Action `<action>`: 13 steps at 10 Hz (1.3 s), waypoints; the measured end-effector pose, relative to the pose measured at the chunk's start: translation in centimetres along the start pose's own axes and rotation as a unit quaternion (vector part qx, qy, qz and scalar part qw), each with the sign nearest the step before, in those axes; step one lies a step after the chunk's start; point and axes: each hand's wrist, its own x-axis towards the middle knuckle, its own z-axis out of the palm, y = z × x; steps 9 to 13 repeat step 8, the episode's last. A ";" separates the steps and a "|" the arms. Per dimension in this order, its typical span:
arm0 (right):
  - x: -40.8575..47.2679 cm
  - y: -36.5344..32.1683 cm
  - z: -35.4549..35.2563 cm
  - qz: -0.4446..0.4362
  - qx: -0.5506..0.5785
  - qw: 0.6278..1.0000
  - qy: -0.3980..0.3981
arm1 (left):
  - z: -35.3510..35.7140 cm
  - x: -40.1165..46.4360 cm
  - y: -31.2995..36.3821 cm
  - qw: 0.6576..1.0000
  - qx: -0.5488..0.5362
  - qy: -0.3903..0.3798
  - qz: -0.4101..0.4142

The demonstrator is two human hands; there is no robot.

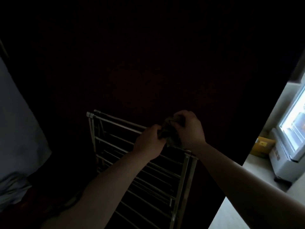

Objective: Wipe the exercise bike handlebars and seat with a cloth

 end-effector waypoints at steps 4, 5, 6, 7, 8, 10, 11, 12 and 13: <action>-1.0 3.1 2.0 0.025 -0.094 0.995 -0.032 | 2.7 1.8 -0.8 1.000 0.000 0.007 0.002; -1.0 2.7 1.4 0.038 -0.074 0.996 -0.037 | 1.7 1.0 -1.0 1.000 -0.006 0.022 0.002; -1.7 1.6 0.9 0.029 -0.077 0.996 -0.030 | -0.4 -0.5 -1.3 0.999 -0.009 0.039 0.008; -2.6 0.1 0.9 0.047 -0.068 0.997 0.008 | -2.4 -2.5 -1.9 0.998 -0.037 0.041 -0.010; -4.1 -2.7 2.2 0.017 -0.047 0.999 0.013 | -4.2 -4.7 -2.8 0.998 -0.022 0.059 -0.012; -4.1 -2.7 2.2 0.017 -0.047 0.999 0.013 | -4.2 -4.7 -2.8 0.998 -0.022 0.059 -0.012; -4.1 -2.7 2.2 0.017 -0.047 0.999 0.013 | -4.2 -4.7 -2.8 0.998 -0.022 0.059 -0.012; -4.1 -2.7 2.2 0.017 -0.047 0.999 0.013 | -4.2 -4.7 -2.8 0.998 -0.022 0.059 -0.012; -4.1 -2.7 2.2 0.017 -0.047 0.999 0.013 | -4.2 -4.7 -2.8 0.998 -0.022 0.059 -0.012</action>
